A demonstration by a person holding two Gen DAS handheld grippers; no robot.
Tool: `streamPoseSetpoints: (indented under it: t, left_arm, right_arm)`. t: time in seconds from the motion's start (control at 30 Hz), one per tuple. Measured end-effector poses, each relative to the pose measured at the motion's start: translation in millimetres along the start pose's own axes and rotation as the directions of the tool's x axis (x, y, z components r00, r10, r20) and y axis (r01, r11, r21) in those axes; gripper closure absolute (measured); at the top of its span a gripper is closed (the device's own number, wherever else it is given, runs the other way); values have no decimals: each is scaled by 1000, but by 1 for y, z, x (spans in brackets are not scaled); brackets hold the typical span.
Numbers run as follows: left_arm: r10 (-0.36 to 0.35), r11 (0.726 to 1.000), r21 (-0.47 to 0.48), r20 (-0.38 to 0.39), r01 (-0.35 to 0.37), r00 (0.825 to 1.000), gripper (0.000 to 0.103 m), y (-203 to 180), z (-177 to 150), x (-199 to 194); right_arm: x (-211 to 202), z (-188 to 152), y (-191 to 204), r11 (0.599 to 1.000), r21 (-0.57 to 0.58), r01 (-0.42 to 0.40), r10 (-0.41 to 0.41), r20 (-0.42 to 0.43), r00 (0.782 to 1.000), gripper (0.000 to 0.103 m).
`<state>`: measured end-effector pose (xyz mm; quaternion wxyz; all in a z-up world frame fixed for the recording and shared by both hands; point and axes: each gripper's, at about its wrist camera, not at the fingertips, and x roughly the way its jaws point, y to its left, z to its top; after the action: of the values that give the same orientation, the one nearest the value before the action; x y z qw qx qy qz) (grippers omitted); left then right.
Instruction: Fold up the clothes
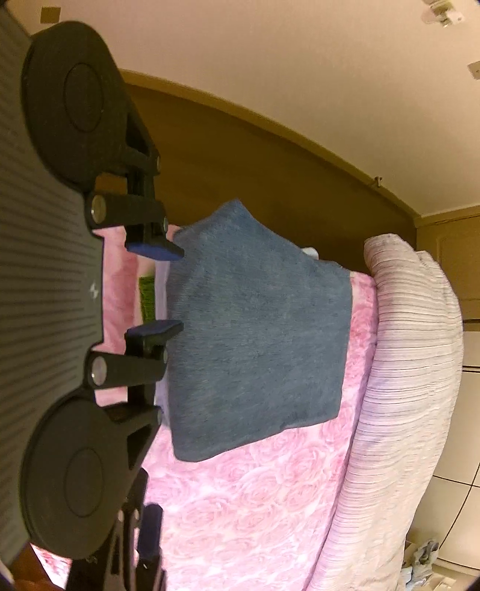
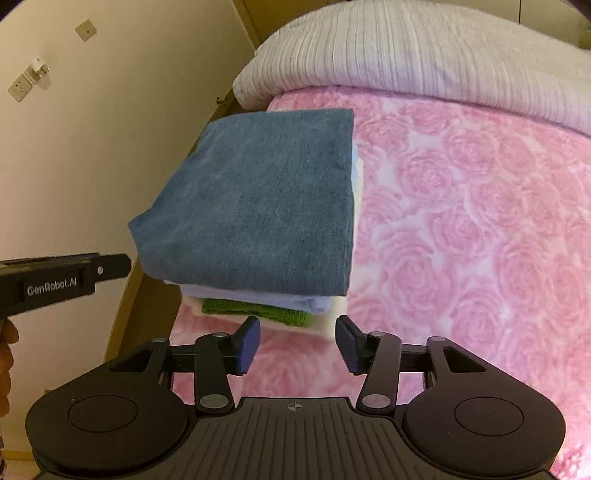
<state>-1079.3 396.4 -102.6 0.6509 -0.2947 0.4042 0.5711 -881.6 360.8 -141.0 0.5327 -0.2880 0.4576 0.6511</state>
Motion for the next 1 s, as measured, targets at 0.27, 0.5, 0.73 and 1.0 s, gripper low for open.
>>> streamPoseSetpoints:
  t: [0.27,0.5,0.73,1.0]
  left_arm:
    - [30,999,18,90,-31,996,56,-10,-9,-38]
    - [62,998,19,164,-66,985,39,-23,-11,-63]
    - [123,989,-99,152,-109,981,39,-37,-12,-68]
    - [241,934,-295,98,-203,966,39,-96,-24,-75]
  right_arm:
    - [-44,-12,12,996,-48,69,-65,81,995,46]
    - [-67,-14,12,995,-82,59,-47,147,988,45]
    - [-80,-5,0,979,-198,56,-19,188,982,44]
    - [-88,12,-63,931,-364,-1,53,133,990,44]
